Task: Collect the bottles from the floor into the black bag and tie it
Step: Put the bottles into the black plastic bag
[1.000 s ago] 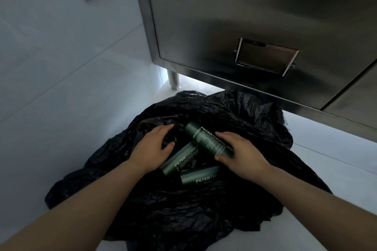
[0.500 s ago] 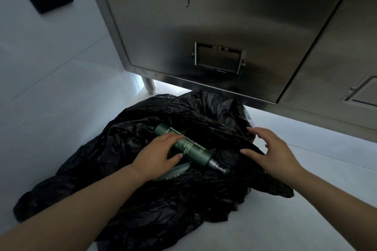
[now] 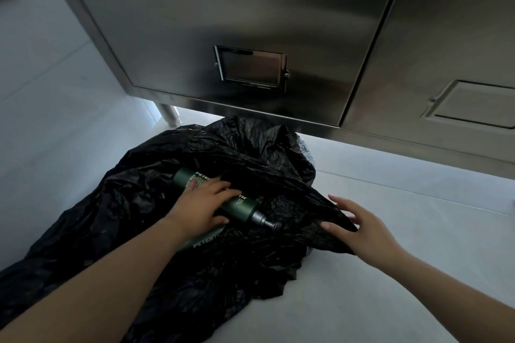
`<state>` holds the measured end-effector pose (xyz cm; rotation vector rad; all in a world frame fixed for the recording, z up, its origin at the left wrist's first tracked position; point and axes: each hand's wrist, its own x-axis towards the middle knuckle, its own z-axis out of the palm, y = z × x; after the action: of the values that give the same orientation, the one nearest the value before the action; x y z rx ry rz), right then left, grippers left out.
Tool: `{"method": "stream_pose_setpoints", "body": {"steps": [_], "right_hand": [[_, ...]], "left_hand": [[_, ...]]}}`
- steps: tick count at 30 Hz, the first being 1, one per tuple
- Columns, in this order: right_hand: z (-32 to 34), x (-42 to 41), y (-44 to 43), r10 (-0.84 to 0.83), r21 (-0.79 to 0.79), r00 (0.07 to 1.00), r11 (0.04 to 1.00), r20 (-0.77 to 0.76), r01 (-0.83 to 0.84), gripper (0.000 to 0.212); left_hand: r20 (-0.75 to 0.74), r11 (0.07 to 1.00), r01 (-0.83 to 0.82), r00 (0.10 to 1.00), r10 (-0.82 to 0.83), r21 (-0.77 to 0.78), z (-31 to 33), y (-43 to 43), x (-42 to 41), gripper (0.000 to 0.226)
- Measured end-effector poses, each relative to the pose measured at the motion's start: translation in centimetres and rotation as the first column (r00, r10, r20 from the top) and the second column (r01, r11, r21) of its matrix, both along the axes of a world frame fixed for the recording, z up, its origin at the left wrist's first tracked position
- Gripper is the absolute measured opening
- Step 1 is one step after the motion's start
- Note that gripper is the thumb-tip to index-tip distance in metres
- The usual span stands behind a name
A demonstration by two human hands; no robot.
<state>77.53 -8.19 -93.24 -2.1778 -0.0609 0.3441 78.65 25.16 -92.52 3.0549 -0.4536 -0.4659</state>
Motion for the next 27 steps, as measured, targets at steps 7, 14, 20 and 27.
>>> {"method": "stream_pose_setpoints", "body": {"steps": [7, 14, 20, 27], "right_hand": [[1.0, -0.4, 1.0, -0.006, 0.054, 0.997, 0.999, 0.073, 0.002, 0.048], [2.2, -0.9, 1.6, -0.025, 0.178, 1.000, 0.984, 0.001, 0.024, 0.050], [2.8, -1.0, 2.1, 0.011, 0.150, 1.000, 0.989, 0.025, -0.015, 0.069], [2.8, -1.2, 2.6, -0.009, 0.148, 0.995, 0.989, 0.096, -0.005, 0.057]], "left_hand": [[0.082, 0.996, 0.042, 0.995, -0.049, 0.082, -0.3, -0.1, 0.0, 0.061], [0.113, 0.980, -0.188, 0.974, 0.195, -0.069, 0.5, 1.3, -1.5, 0.062], [0.124, 0.922, -0.373, 0.915, 0.384, -0.105, 1.9, 3.9, -1.9, 0.064], [0.116, 0.861, -0.487, 0.856, 0.504, -0.146, 2.6, 5.4, -2.1, 0.063]]}}
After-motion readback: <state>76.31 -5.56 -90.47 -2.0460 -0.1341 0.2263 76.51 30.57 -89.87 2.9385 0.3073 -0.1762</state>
